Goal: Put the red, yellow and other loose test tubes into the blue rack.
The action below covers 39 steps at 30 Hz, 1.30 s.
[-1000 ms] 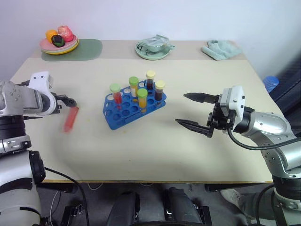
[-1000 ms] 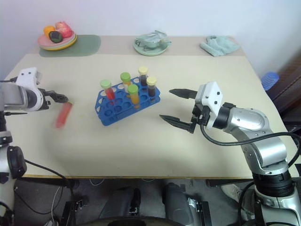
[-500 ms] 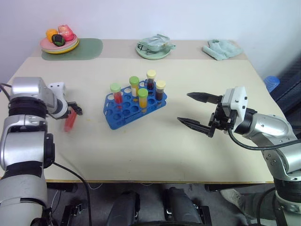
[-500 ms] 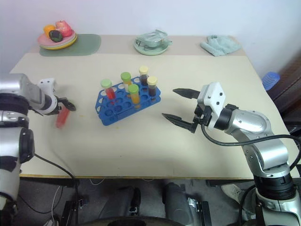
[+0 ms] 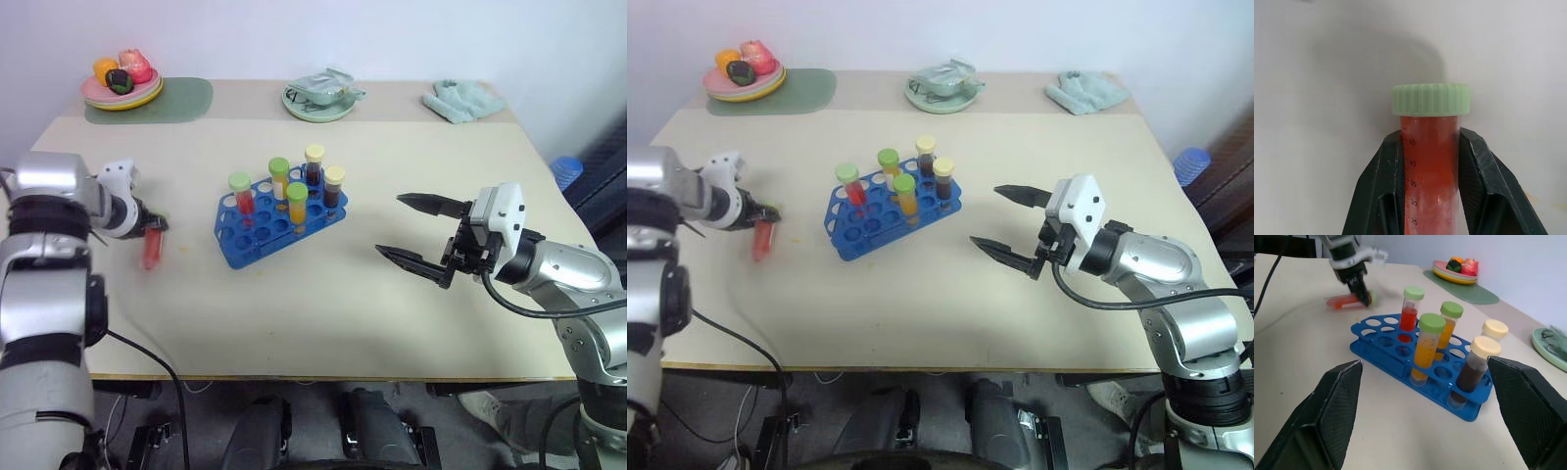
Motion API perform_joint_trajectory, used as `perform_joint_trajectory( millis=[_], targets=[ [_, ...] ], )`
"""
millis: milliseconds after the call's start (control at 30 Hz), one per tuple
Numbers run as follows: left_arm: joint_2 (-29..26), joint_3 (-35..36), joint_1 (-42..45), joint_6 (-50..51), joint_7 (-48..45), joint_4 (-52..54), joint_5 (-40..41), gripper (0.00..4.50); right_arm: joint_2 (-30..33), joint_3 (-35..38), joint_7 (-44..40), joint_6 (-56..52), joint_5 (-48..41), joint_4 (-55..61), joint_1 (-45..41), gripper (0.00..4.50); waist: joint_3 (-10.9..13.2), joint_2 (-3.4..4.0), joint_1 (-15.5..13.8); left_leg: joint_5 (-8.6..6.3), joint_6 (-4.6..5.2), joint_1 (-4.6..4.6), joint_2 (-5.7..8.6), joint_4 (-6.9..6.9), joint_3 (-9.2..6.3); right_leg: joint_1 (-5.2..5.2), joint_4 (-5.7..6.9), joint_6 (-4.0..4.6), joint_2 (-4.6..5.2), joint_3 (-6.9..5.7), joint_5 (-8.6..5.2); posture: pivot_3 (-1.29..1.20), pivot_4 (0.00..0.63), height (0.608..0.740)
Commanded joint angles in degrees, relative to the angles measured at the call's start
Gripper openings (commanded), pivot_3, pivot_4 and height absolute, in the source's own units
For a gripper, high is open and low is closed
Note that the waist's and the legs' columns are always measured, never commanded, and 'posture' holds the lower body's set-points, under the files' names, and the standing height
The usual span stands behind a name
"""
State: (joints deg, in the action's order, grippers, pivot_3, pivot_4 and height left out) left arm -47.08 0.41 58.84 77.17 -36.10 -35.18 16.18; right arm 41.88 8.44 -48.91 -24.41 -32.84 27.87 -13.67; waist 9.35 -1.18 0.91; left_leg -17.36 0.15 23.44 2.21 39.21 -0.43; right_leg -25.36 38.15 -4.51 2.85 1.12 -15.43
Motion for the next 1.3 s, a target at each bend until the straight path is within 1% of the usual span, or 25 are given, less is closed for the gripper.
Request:
perform_joint_trajectory(
  millis=[33,67,133,200,233,267,300,333,400,467,500,567,667,700,767,800,900,1033,1100,1200,1300],
  targets=[
    [-3.39,6.25,-9.75,-4.15,-8.14,24.77,8.34,1.02,0.26,2.00,0.11,0.40,-1.27,1.19,-0.28,4.18,-0.01,0.01,-0.16,0.00,0.00,0.00,0.00,-0.01,0.00,-0.01,-0.01,0.00,0.00,0.00,0.00,0.00,0.150,0.740],
    [-3.56,8.15,-12.71,-4.06,-13.25,28.94,13.07,1.02,0.17,2.22,0.26,0.22,-1.43,1.20,-0.09,4.18,-0.01,0.02,-0.21,0.00,0.00,0.00,0.00,-0.02,0.00,0.00,-0.04,0.00,0.01,0.00,0.00,0.00,0.150,0.740],
    [-6.20,7.02,-18.66,-8.89,-15.53,37.46,12.89,1.02,0.18,2.90,0.57,-0.13,-1.61,1.40,0.68,4.18,-0.01,0.02,-0.28,0.00,0.00,0.00,0.00,0.00,0.01,0.02,-0.07,0.01,0.01,-0.01,0.00,0.00,0.150,0.740],
    [-6.06,7.91,-22.93,-18.56,-14.93,45.10,10.76,1.02,0.04,3.88,1.46,-0.81,-1.93,1.85,1.69,4.18,-0.01,0.02,-0.39,0.00,0.00,-0.03,0.00,0.00,0.00,0.07,-0.09,0.01,0.02,-0.02,0.00,0.00,0.150,0.740],
    [-3.09,10.40,-24.25,-23.03,-13.73,47.64,11.47,1.02,0.09,4.40,1.88,-0.98,-1.90,2.13,2.52,4.18,-0.01,0.01,-0.55,0.00,0.00,-0.03,0.00,0.00,0.00,0.08,-0.09,0.01,0.03,-0.02,0.00,0.00,0.150,0.740],
    [1.29,13.53,-24.96,-26.62,-11.78,48.83,13.28,1.02,0.14,4.83,2.23,-1.00,-1.77,2.36,3.36,4.18,-0.03,0.05,-0.79,0.00,0.01,-0.03,0.00,0.00,0.00,0.09,-0.09,0.01,0.04,-0.03,0.00,0.00,0.150,0.740],
    [4.33,15.62,-25.41,-28.86,-10.40,49.26,14.64,1.02,0.21,5.05,2.47,-1.00,-1.69,2.52,3.87,4.18,-0.05,0.08,-1.28,-0.01,0.03,-0.04,0.01,0.00,0.00,0.12,-0.11,0.01,0.06,-0.03,0.00,0.00,0.150,0.740],
    [6.88,16.26,-25.80,-27.93,-9.59,49.00,16.29,1.02,0.15,5.50,2.94,-1.07,-1.71,2.95,4.84,4.18,-0.04,0.04,-1.54,-0.04,0.08,-0.07,0.01,0.03,0.01,0.18,-0.14,0.01,0.07,-0.04,0.00,0.00,0.150,0.740],
    [11.09,14.16,-27.50,-33.66,-8.38,48.98,14.30,1.02,0.03,6.50,3.80,-1.51,-2.23,4.00,6.67,4.18,-0.08,0.10,-1.62,-0.08,0.15,-0.06,0.01,0.07,0.02,0.19,-0.13,0.00,0.06,-0.07,0.01,0.00,0.150,0.740],
    [14.69,12.40,-28.84,-44.12,-6.26,48.45,9.82,1.02,0.12,7.25,4.21,-1.63,-2.39,4.68,8.23,4.18,-0.07,0.08,-1.54,-0.05,0.11,-0.08,0.01,0.05,0.03,0.19,-0.13,0.00,0.03,-0.06,0.01,0.00,0.150,0.740],
    [15.84,11.00,-29.46,-47.28,-7.27,48.15,9.12,1.02,0.28,7.76,4.29,-1.65,-2.35,5.19,9.46,4.18,-0.08,0.09,-1.56,-0.05,0.11,-0.08,0.01,0.04,0.04,0.19,-0.14,0.00,0.03,-0.06,0.01,0.00,0.150,0.740],
    [17.98,7.69,-31.51,-57.22,-9.43,47.12,5.79,1.02,0.50,8.97,4.55,-1.91,-2.41,6.60,12.28,4.18,-0.07,0.07,-1.57,-0.05,0.11,-0.09,0.01,0.05,0.06,0.19,-0.13,0.00,0.01,-0.05,0.01,0.00,0.150,0.740],
    [21.65,5.73,-32.42,-62.52,-9.69,44.16,5.52,1.02,0.24,10.09,5.81,-3.21,-3.54,9.13,14.71,4.18,-0.08,0.08,-1.61,-0.05,0.12,-0.10,0.01,0.04,0.07,0.21,-0.14,0.00,0.01,-0.05,0.01,0.00,0.150,0.740],
    [22.53,4.73,-32.72,-66.39,-10.36,42.23,4.23,1.02,0.05,10.17,6.66,-3.82,-3.94,10.06,14.82,4.18,-0.08,0.09,-1.56,-0.07,0.15,-0.10,0.01,0.05,0.09,0.22,-0.14,-0.01,0.01,-0.03,0.01,0.00,0.150,0.740],
    [23.90,3.25,-32.82,-69.84,-10.93,38.96,2.99,1.02,-0.05,10.10,7.90,-4.65,-4.39,11.46,14.80,4.18,-0.08,0.09,-1.38,-0.20,0.39,-0.16,0.01,0.07,0.09,0.26,-0.11,-0.02,0.00,-0.02,0.02,0.00,0.150,0.740],
    [24.57,2.69,-32.62,-70.41,-10.75,37.53,2.75,1.02,-0.03,10.07,8.43,-5.07,-4.66,11.97,14.73,4.18,-0.08,0.09,-1.35,-0.20,0.40,-0.18,0.01,0.07,0.09,0.27,-0.09,-0.02,-0.01,-0.02,0.02,0.00,0.150,0.740],
    [26.46,0.89,-32.33,-76.76,-9.47,31.26,-0.72,1.02,0.55,11.18,9.46,-6.22,-5.72,12.96,14.64,4.18,-0.08,0.09,-1.44,-0.21,0.41,-0.21,0.00,0.06,0.09,0.29,-0.08,-0.02,-0.04,-0.02,0.02,0.00,0.150,0.740],
    [26.24,-0.14,-33.59,-85.78,-8.33,25.27,-5.23,1.02,1.16,13.22,9.64,-6.85,-6.88,13.04,15.19,4.18,-0.10,0.08,-1.50,-0.23,0.45,-0.27,0.00,0.07,0.09,0.38,-0.13,-0.02,-0.04,-0.03,0.02,0.00,0.150,0.740],
    [26.20,-0.15,-33.83,-87.67,-8.33,23.40,-5.43,1.02,1.24,13.55,9.39,-6.65,-6.90,12.72,15.57,4.18,-0.11,0.10,-1.46,-0.24,0.46,-0.40,0.00,0.06,0.09,0.50,-0.14,-0.02,-0.04,-0.03,0.02,0.00,0.150,0.740],
    [26.18,-0.12,-33.65,-89.52,-7.84,20.93,-5.41,1.02,1.18,13.72,8.82,-6.13,-6.66,11.95,16.00,4.18,-0.12,0.11,-1.25,-0.27,0.51,-1.00,-0.02,-0.05,0.09,1.05,-0.19,-0.02,-0.05,-0.02,0.01,0.00,0.150,0.740],
    [26.58,-0.57,-34.05,-89.93,-8.13,19.88,-4.64,1.02,1.00,13.87,8.03,-5.43,-6.24,11.56,17.06,4.18,-0.15,0.16,-0.98,-0.28,0.52,-1.11,-0.03,-0.05,0.09,1.18,-0.18,-0.02,-0.05,-0.01,0.01,0.00,0.150,0.740]
  ],
)
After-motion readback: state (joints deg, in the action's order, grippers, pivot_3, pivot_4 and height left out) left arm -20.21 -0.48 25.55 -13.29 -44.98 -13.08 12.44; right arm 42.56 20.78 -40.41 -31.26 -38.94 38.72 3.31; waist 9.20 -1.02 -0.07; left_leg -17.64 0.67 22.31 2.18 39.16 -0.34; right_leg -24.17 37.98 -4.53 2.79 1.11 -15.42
